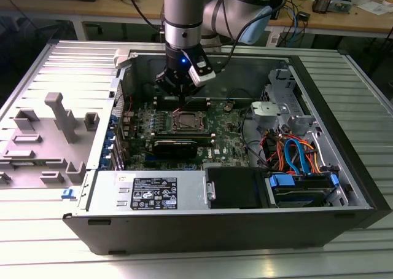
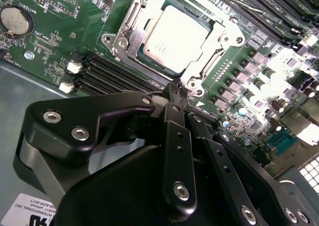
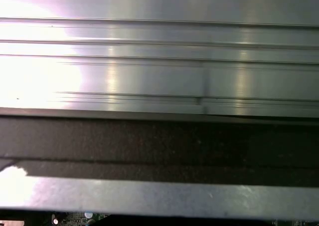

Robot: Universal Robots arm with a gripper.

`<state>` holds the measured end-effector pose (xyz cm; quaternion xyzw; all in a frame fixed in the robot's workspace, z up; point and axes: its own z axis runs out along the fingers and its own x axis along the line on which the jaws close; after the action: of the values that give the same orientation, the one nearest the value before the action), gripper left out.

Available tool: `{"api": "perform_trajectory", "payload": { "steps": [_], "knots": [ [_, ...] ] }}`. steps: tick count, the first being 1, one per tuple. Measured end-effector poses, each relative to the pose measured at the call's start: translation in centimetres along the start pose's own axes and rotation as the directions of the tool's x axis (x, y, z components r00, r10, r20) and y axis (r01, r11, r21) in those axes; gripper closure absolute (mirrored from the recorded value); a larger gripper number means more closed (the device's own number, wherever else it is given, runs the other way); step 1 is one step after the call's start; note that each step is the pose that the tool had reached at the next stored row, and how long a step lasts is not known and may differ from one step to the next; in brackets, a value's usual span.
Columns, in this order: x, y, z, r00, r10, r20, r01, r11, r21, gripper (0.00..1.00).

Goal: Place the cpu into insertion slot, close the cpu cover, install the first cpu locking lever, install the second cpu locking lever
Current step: 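Install the first cpu locking lever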

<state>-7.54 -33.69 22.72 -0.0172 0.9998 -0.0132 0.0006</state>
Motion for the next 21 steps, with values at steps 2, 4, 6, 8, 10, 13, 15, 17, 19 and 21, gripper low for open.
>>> {"api": "perform_trajectory", "payload": {
  "steps": [2,4,6,8,10,13,15,17,19,21],
  "knots": [
    [0.0,0.0,0.01,1.0,0.0,0.0,0.0,1.0,0.0,0.89],
    [0.0,0.0,0.01,1.0,0.0,0.0,0.0,1.0,0.0,0.89],
    [0.0,0.0,0.02,1.0,0.0,0.0,0.0,1.0,0.0,0.89],
    [0.0,0.0,0.03,1.0,0.0,0.0,0.0,1.0,0.0,0.89],
    [0.0,0.0,-0.05,1.0,0.0,0.0001,0.0,1.0,-0.0001,0.89],
    [0.0,-0.01,-0.28,1.0,0.0,0.0,0.0,1.0,-0.0001,0.89],
    [0.0,-0.01,-0.31,1.0,0.0,0.0001,0.0,1.0,-0.0002,0.89],
    [0.0,-0.01,-0.34,1.0,0.0,0.0,0.0,1.0,-0.0002,0.89],
    [0.0,-0.01,-0.36,1.0,0.0,0.0,0.0,1.0,-0.0002,0.89],
    [0.0,-0.01,-0.37,1.0,0.0,0.0,0.0,1.0,-0.0001,0.89]
  ]
}}
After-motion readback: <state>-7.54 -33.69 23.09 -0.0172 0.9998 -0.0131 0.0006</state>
